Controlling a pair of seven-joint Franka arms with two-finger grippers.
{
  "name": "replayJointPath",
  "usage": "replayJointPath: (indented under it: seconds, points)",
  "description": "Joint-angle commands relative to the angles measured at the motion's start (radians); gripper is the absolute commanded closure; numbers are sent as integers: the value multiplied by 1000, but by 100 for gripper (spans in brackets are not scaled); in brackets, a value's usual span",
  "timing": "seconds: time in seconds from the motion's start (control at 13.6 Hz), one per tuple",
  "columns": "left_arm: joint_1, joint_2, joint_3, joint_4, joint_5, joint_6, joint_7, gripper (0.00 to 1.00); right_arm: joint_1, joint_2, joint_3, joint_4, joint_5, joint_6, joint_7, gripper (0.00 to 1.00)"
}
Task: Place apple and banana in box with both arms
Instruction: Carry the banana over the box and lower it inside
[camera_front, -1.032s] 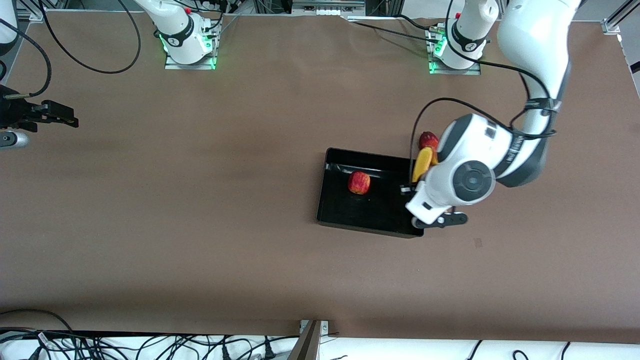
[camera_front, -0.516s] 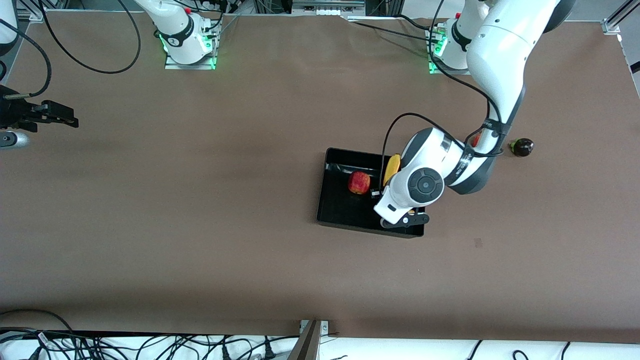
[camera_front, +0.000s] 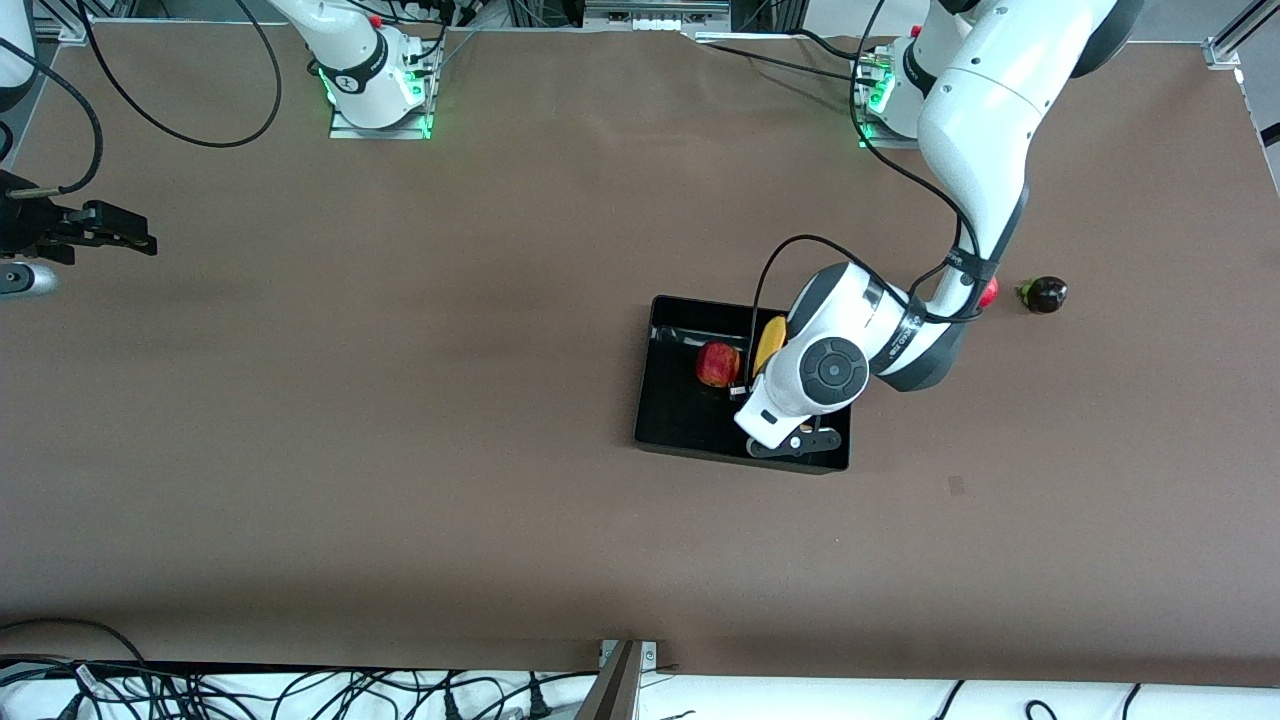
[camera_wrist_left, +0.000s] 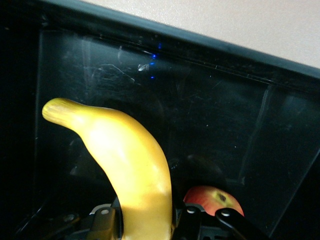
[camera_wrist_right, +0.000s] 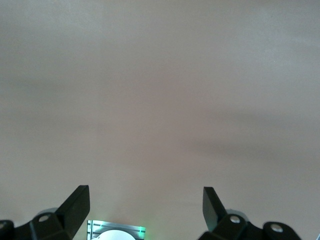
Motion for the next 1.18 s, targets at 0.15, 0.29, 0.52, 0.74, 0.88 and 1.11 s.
replayJointPath:
  seconds: [0.15,0.29,0.52,0.74,0.88,1.11]
  points:
    - [-6,39,4,-11,51,67,-51,100,-12,6,3,19,-4,-11,-12,0]
    - [-6,56,6,-11,52,109,-54,100,-12,6,3,17,-4,-11,-11,0]
    - [-6,77,4,-11,88,133,-70,76,-8,6,5,17,-4,-13,-11,0]
    - [-5,80,6,-10,106,130,-77,0,-8,6,5,17,-4,-11,-11,0]
    - [1,45,4,-5,108,65,-93,0,-9,6,5,19,-4,-8,-11,0]
    - [32,-92,-13,12,91,-135,-99,0,-12,6,5,20,-3,-2,-11,0]
